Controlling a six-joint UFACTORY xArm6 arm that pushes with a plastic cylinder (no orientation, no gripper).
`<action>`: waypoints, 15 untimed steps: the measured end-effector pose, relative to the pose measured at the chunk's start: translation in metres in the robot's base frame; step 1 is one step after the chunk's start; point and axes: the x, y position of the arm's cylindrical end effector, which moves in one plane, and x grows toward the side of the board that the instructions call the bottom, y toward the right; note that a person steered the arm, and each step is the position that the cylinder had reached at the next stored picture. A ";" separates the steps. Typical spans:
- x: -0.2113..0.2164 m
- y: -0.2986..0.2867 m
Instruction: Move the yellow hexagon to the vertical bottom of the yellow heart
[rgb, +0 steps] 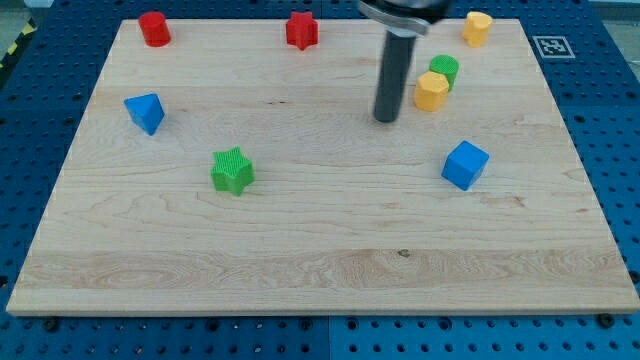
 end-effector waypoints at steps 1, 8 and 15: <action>-0.052 -0.004; -0.018 0.073; -0.001 0.097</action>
